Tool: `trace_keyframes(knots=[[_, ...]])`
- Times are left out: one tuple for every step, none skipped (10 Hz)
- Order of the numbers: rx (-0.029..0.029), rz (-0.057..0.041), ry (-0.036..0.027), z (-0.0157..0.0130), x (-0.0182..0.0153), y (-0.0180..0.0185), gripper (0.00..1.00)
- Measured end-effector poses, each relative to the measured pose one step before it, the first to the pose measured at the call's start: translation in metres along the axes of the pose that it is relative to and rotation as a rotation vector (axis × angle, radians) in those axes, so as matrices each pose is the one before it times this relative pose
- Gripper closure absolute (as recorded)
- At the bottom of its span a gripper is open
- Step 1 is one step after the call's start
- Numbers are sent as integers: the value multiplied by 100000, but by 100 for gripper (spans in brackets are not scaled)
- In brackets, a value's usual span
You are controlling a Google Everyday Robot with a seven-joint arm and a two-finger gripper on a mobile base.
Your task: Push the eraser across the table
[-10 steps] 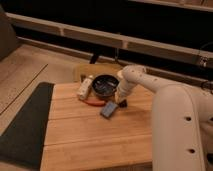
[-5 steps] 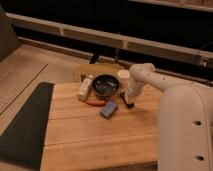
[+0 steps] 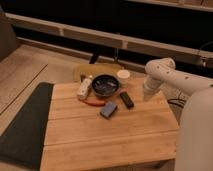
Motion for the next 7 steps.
trace_keyframes(knots=[[-295, -3748, -1412, -109, -885, 1418, 98], [-1017, -4756, -818, 217, -1163, 2159, 98], [159, -3384, -365, 444, -990, 1347, 98], [195, -211, -123, -104, -87, -18, 98], [418, -96, 707, 45, 213, -159, 98], [-17, 351, -40, -17, 104, -177, 98], [111, 160, 107, -13, 60, -71, 98]])
